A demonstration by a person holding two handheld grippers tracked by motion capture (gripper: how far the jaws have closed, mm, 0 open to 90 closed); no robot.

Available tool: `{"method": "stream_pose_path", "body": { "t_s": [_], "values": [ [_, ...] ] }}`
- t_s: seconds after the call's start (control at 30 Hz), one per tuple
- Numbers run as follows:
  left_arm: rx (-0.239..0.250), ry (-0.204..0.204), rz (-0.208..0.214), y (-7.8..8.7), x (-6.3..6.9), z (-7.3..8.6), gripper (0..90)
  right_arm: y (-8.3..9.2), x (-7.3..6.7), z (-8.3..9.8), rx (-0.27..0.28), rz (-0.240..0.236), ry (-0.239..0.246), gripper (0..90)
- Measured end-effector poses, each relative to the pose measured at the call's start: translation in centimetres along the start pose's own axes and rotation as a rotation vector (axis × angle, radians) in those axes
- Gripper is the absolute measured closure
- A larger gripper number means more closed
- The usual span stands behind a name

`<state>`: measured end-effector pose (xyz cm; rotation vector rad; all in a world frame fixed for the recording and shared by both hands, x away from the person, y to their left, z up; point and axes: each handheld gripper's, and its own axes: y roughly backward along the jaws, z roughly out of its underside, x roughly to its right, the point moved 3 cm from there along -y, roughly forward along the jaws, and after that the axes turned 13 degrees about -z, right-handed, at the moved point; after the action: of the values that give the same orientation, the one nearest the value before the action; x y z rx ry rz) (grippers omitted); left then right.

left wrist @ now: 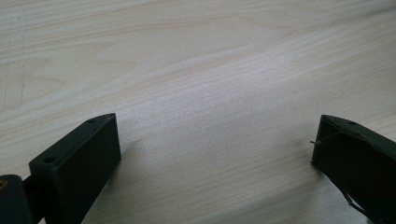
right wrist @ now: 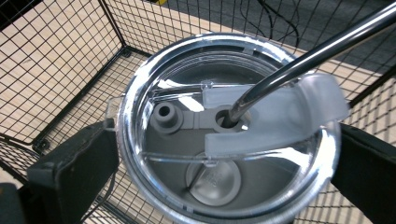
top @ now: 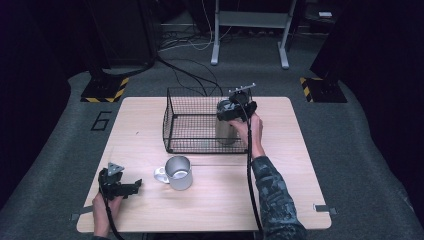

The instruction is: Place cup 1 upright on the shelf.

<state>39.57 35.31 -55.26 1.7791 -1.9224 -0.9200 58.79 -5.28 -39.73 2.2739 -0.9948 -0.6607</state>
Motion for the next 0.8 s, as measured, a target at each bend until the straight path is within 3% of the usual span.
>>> {"method": "stream_pose_path", "body": {
  "t_s": [0.27,0.5,0.8],
  "values": [
    [0.0,0.0,-0.001,0.0,0.0,0.0,1.0,2.3,-1.6,-0.4,0.002,0.015,0.043,0.0],
    [0.002,0.0,-0.001,0.0,0.0,0.0,0.9,3.9,-2.9,-0.1,0.01,-0.021,0.083,0.0],
    [0.005,0.009,-0.002,0.0,0.0,0.0,0.9,6.0,-4.2,2.7,0.022,-0.046,0.147,0.0]
  ]
}}
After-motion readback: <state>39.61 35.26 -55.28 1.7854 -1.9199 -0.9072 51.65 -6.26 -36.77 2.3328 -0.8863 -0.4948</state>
